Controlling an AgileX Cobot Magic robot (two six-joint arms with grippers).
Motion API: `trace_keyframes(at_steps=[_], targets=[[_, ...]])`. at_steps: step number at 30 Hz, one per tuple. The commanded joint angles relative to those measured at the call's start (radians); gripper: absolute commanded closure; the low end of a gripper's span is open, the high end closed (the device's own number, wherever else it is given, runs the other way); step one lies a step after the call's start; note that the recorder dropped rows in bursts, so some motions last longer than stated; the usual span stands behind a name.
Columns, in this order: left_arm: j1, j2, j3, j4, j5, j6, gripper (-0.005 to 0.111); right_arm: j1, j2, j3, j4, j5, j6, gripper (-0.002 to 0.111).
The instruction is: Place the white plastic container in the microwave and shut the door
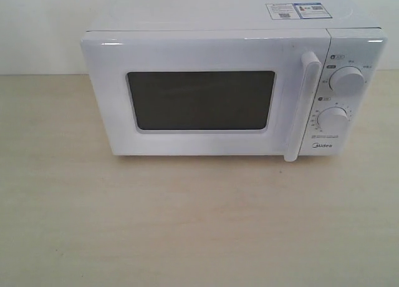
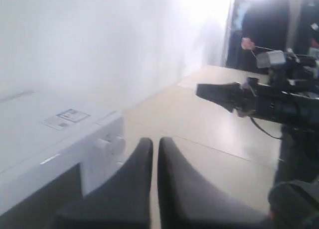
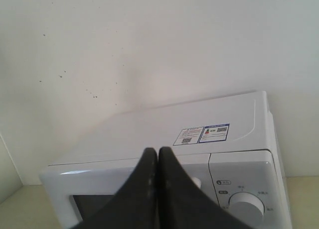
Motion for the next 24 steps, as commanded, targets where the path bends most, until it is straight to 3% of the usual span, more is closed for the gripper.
trace_keyframes(at_steps=[1,4,8,19,24], targets=[[0.079,-0.131,0.200,0.009,-0.183,0.014,0.102,-0.005,-0.002,0.005,-0.001,0.002,-0.003,0.108],[0.144,-0.214,0.410,0.007,-0.347,0.014,0.102,-0.005,-0.002,0.005,-0.001,0.002,-0.003,0.108],[0.158,-0.317,0.556,0.005,-0.503,0.014,0.102,-0.005,-0.002,0.005,-0.001,0.002,-0.003,0.108],[0.164,-0.538,0.684,0.007,-0.643,0.024,0.102,-0.005,-0.002,0.005,-0.001,0.002,-0.003,0.108],[0.204,-0.572,0.718,0.007,-0.651,0.024,0.102,-0.005,-0.002,0.005,-0.001,0.002,-0.003,0.108]])
